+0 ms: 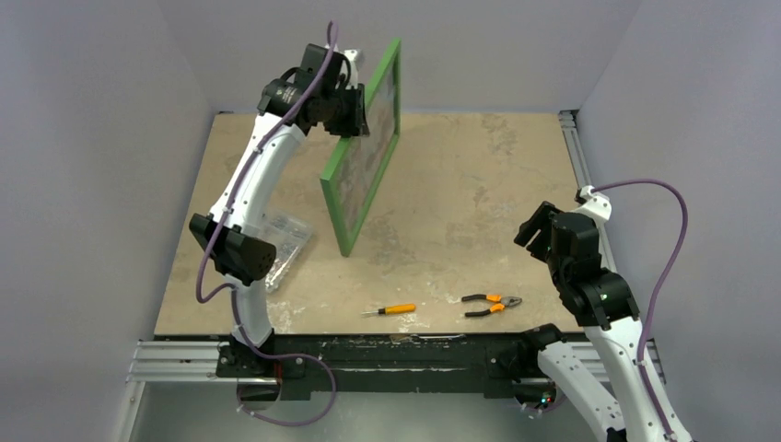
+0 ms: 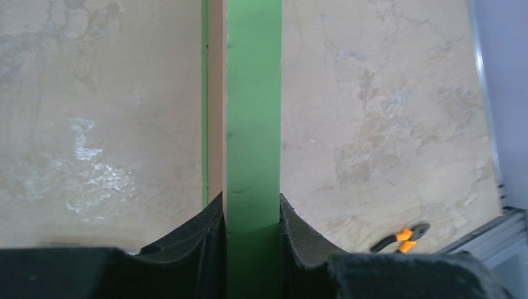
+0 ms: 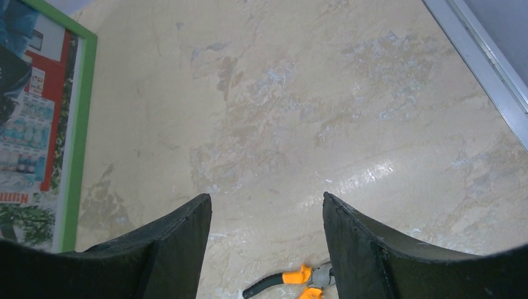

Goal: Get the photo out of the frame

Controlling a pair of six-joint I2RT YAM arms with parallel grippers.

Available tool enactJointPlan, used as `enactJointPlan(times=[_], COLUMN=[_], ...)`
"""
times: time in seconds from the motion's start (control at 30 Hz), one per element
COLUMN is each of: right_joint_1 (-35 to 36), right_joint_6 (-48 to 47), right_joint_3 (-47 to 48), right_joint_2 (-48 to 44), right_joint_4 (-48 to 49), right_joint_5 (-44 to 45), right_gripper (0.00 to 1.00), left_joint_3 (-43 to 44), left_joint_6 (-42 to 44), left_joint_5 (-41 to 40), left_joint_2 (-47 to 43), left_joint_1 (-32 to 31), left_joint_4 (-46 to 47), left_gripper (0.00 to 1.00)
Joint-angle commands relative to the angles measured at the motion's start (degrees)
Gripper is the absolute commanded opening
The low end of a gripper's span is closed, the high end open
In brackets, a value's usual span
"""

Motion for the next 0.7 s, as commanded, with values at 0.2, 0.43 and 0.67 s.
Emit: enactJointPlan(times=[0.2,0.43,0.67], right_joint_1=[-0.1,-0.1,-0.1], right_joint_6=[1.1,1.2,1.5], right_joint_3=[-0.7,-1.9,-2.8], right_joint_2=[0.8,1.4,2.5], right_joint_4=[1.2,2.6,3.4], right_joint_5=[-1.3,-2.3,-3.2], right_gripper=[0.64,0.64,0.64], left_joint_3=[-8.5,-30.5,-41.9], left_joint_6=[-15.2,-23.9,-27.8], left_joint_5=[19.8,25.2,24.7], left_joint_2=[-6.4,-13.4,-16.2], left_joint_1=[5.8,9.6,11.5], left_joint_4=[14.5,30.6,39.1], left_gripper=[0.0,0.0,0.0])
